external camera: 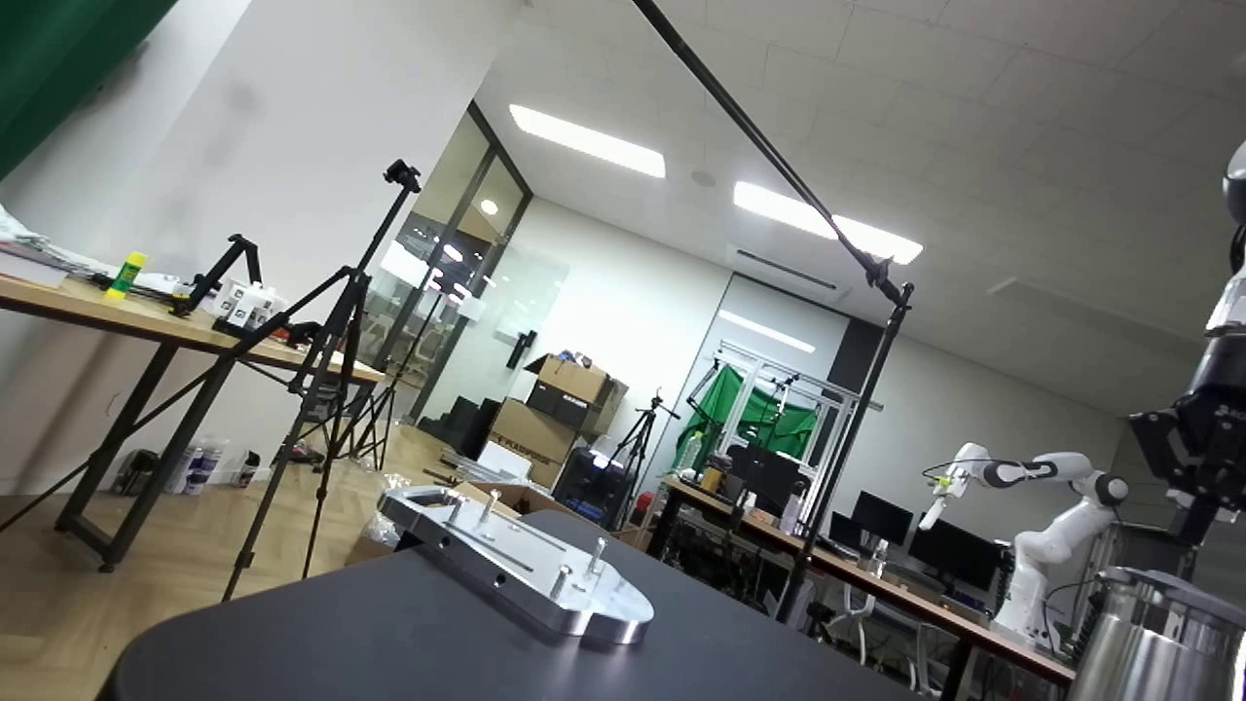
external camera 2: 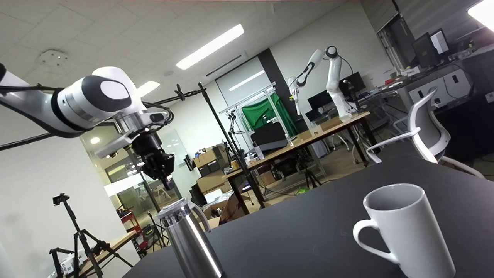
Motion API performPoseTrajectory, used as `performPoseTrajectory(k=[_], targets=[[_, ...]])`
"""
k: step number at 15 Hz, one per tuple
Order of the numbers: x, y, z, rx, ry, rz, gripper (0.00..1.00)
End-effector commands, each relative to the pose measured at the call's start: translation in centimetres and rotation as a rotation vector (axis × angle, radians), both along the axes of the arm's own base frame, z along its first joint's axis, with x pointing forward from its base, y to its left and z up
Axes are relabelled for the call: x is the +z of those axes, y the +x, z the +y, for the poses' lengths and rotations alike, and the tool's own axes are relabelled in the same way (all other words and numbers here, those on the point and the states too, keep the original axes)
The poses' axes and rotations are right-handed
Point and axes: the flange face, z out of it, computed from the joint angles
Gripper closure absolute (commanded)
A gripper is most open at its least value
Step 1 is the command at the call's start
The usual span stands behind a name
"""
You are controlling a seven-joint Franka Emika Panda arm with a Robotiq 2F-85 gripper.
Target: Press the nozzle to open the drinking hole of the bottle
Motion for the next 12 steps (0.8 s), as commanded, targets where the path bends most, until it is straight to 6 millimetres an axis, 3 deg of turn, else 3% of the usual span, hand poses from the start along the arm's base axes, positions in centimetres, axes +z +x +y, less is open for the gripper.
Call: performPoseTrajectory(k=[1,6,12], targets=[[0.0,2.0,1.9,0.003,0.019,0.058,1.0],[-1.6,2.4,4.0,0.005,0.014,0.163,1.0],[-2.6,1.7,4.6,-0.03,-0.039,0.264,1.0]])
